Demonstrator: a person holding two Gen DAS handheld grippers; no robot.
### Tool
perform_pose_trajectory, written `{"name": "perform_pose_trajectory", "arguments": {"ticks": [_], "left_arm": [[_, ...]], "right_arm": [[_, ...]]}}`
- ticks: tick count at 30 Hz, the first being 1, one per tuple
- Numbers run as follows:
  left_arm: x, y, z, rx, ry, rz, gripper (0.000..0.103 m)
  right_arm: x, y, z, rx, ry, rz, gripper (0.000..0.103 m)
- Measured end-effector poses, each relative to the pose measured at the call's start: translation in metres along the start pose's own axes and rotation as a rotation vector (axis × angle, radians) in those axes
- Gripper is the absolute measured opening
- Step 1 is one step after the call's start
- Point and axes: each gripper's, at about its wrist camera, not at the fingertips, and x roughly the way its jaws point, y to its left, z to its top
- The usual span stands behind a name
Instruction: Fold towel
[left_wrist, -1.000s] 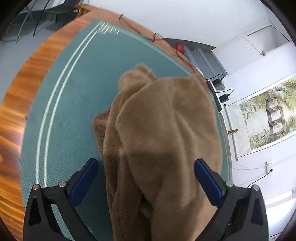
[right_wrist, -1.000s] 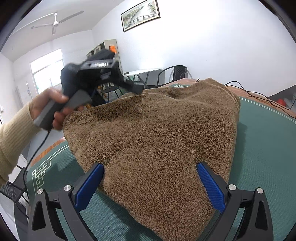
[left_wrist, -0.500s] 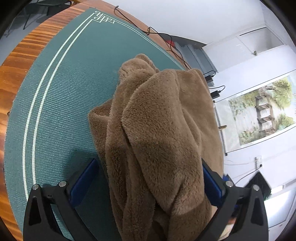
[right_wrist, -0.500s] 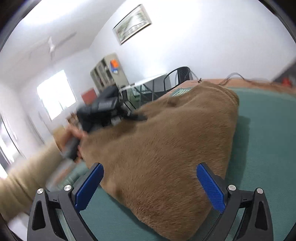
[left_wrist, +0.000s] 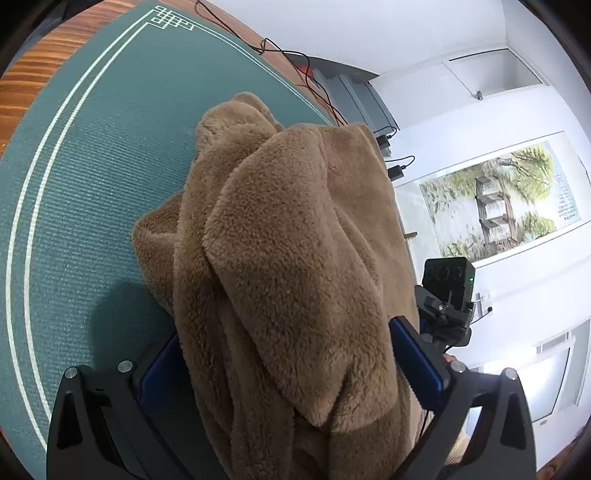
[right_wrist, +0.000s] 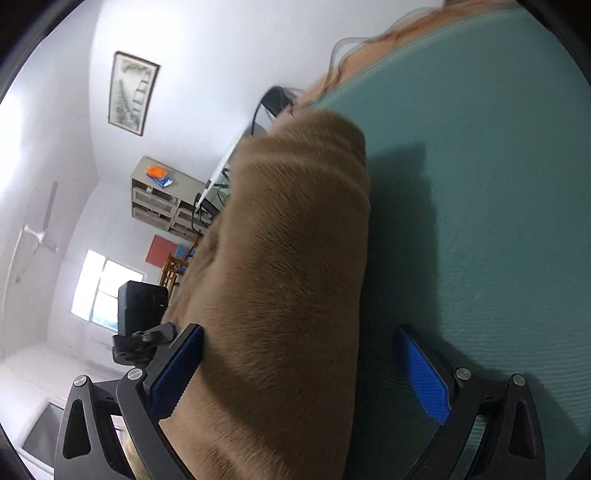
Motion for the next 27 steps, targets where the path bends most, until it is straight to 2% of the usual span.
{"name": "perform_pose_trajectory", "arguments": {"ticks": [2,4,7,9,10,11,12,14,17,22,25,27], "left_arm": [[0.003,-0.001,0.003,0.014,0.011,-0.001,0.103],[0.007,-0.003,0.005,0.029,0.018,0.002,0.103],[0.011,-0.008,0.006,0.046,0.019,0.014,0.103],[0.001,-0.004,-0.005,0.055,0.013,0.023,0.102],[0.003,-0.006,-0.006,0.060,0.010,0.030,0.101],[0.007,-0.008,-0.005,0.057,0.007,0.033,0.096],[0.010,-0.010,-0.005,0.051,0.007,0.033,0.093],[0.014,-0.014,-0.006,0.051,0.004,0.034,0.087],[0.013,-0.026,-0.007,0.059,-0.010,0.046,0.078],[0.007,-0.057,-0.009,0.085,-0.036,0.058,0.072],[0.007,-0.080,-0.015,0.118,-0.035,0.056,0.072],[0.021,-0.105,-0.016,0.144,-0.021,0.051,0.072]], "right_arm": [[0.011,0.007,-0.001,-0.019,0.048,0.047,0.102],[0.021,0.017,-0.002,-0.081,0.094,0.024,0.102],[0.026,0.022,-0.001,-0.118,0.105,0.026,0.102],[0.026,0.022,-0.001,-0.135,0.104,0.032,0.102],[0.026,0.023,-0.002,-0.148,0.102,0.027,0.097],[0.026,0.023,-0.004,-0.163,0.100,0.022,0.083],[0.027,0.024,-0.006,-0.176,0.099,0.021,0.077],[0.023,0.023,-0.008,-0.183,0.078,0.030,0.066],[0.013,0.032,-0.012,-0.229,0.036,0.008,0.061],[-0.014,0.054,-0.017,-0.323,-0.036,-0.035,0.058],[-0.046,0.061,-0.018,-0.349,-0.096,-0.050,0.058],[-0.073,0.061,-0.021,-0.361,-0.130,-0.069,0.058]]}}
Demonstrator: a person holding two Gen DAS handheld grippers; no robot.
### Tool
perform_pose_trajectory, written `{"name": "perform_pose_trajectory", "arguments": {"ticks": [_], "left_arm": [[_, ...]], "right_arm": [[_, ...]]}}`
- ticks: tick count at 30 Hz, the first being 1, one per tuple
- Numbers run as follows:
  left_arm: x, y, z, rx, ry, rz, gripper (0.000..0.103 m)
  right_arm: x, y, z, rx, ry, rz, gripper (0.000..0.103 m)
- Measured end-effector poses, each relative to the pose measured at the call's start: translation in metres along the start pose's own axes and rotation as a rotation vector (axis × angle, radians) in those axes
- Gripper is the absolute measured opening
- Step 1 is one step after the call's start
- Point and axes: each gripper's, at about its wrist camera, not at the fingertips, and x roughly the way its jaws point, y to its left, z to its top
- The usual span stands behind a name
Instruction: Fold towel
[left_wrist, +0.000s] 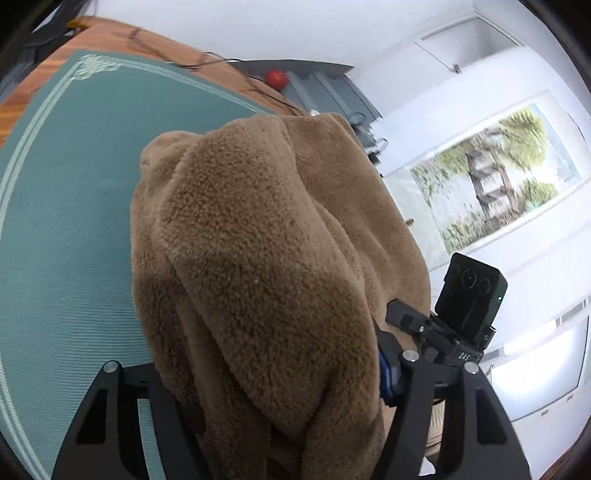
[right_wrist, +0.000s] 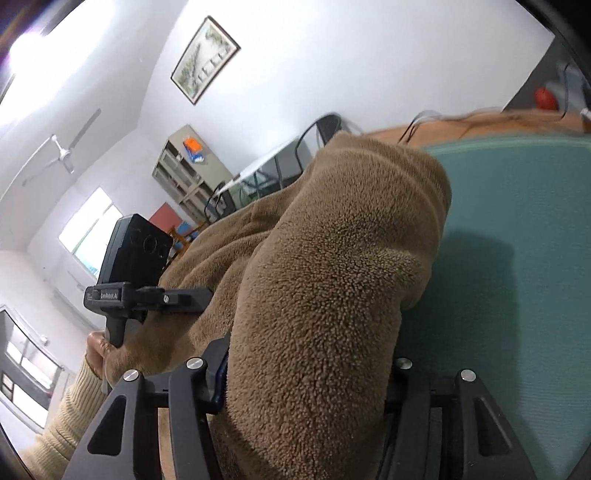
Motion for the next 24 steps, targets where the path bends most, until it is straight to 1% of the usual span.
{"name": "perform_pose_trajectory", "arguments": {"ticks": [5,9,12,15,19,22,23,24], "left_arm": [[0.046,-0.066,0.001,0.079,0.047,-0.049,0.072],[0.107,-0.119,0.010,0.130,0.107,-0.096,0.072],[0.152,-0.145,0.015,0.147,0.151,-0.121,0.072],[0.197,-0.163,0.020,0.145,0.191,-0.132,0.072],[0.247,-0.173,0.020,0.126,0.227,-0.115,0.072],[0.260,-0.161,0.017,0.104,0.233,-0.100,0.072],[0.263,-0.158,0.016,0.101,0.234,-0.092,0.073],[0.265,-0.154,0.015,0.107,0.235,-0.074,0.076]], "right_arm": [[-0.082,-0.022,-0.006,0.014,-0.070,-0.074,0.058],[-0.152,-0.047,-0.020,0.060,-0.122,-0.146,0.058],[-0.199,-0.072,-0.036,0.104,-0.148,-0.208,0.058],[-0.228,-0.099,-0.048,0.159,-0.158,-0.243,0.058],[-0.242,-0.138,-0.070,0.232,-0.144,-0.267,0.058],[-0.245,-0.169,-0.081,0.278,-0.118,-0.251,0.058],[-0.244,-0.173,-0.084,0.282,-0.116,-0.247,0.058],[-0.245,-0.180,-0.089,0.278,-0.116,-0.244,0.058]]}}
